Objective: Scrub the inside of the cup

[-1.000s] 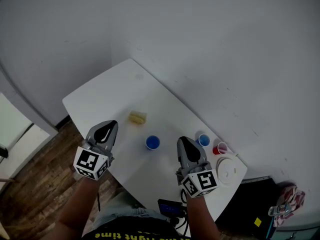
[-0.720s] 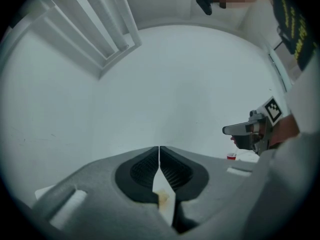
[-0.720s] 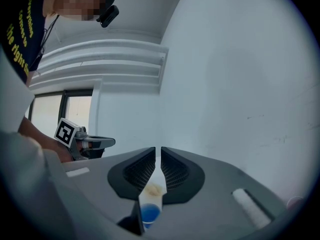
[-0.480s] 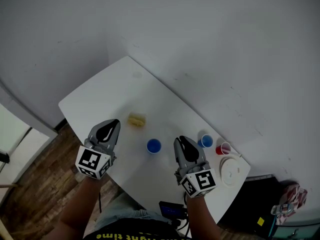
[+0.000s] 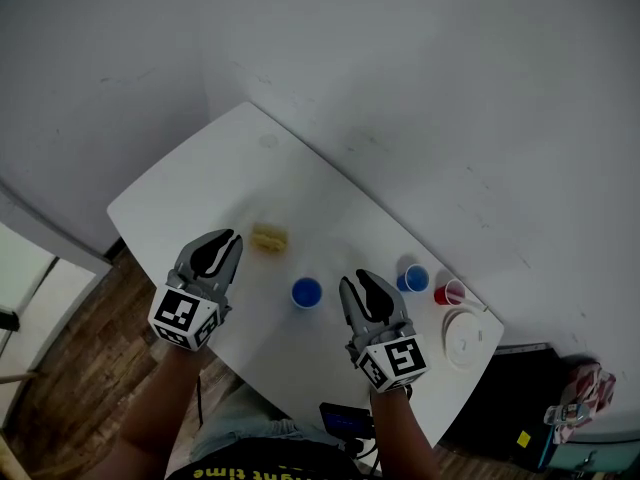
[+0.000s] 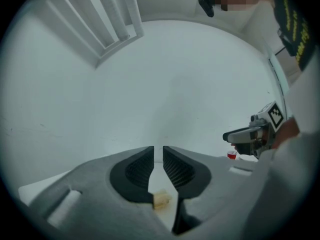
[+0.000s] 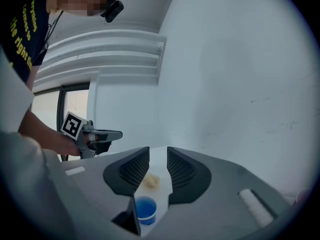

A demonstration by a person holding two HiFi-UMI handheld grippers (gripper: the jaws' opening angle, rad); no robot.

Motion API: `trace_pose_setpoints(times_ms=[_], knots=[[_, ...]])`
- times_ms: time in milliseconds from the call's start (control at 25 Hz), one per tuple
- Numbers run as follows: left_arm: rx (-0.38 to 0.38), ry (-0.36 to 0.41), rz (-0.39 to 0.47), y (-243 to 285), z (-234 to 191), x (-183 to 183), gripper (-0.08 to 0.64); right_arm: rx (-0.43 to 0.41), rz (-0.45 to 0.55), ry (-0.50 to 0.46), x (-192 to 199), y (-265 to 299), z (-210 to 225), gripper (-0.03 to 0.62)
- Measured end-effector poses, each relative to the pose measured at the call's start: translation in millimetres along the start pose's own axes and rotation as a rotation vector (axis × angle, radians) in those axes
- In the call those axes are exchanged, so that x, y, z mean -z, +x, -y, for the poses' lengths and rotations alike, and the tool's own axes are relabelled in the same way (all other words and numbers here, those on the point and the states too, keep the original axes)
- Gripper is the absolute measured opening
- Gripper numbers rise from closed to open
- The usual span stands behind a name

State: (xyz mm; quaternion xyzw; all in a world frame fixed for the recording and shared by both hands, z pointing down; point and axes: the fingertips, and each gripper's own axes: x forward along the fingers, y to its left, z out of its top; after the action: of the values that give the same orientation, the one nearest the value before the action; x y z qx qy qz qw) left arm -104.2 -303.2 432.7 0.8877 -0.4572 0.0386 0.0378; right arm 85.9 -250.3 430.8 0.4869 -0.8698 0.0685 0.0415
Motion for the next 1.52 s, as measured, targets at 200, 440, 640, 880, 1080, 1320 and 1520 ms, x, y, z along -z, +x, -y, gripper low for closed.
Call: trace_pose_setpoints(times_ms=[200,440,640,880,1080,1320,1520], knots=[[0.023,-0.015,-0.026,12,-2,12,0.057,-0.026,-0.019,-0.009,6,8,0,0.155],[0.052,-0.011,-0.049,25,-3,27,0.058,-0.036,-0.047,-0.026,23,11,0,0.189],[0.063,-0.010,-0.072,34,-9,43,0.058,-0.042,-0.077,-0.031,38,15,-4,0.204],[0.088,-0.009,-0.111,44,-10,61,0.097,-0.055,-0.105,-0.017,58,18,-6,0.266],[0.116,-0.008,-0.146,52,-11,78,0.120,-0.071,-0.142,-0.005,76,19,-11,0.291],[0.156,0.010,-0.191,61,-11,97,0.149,-0.082,-0.191,0.001,95,22,-16,0.316],[0.174,0.003,-0.205,67,-10,105,0.162,-0.093,-0.228,0.008,112,21,-21,0.322]])
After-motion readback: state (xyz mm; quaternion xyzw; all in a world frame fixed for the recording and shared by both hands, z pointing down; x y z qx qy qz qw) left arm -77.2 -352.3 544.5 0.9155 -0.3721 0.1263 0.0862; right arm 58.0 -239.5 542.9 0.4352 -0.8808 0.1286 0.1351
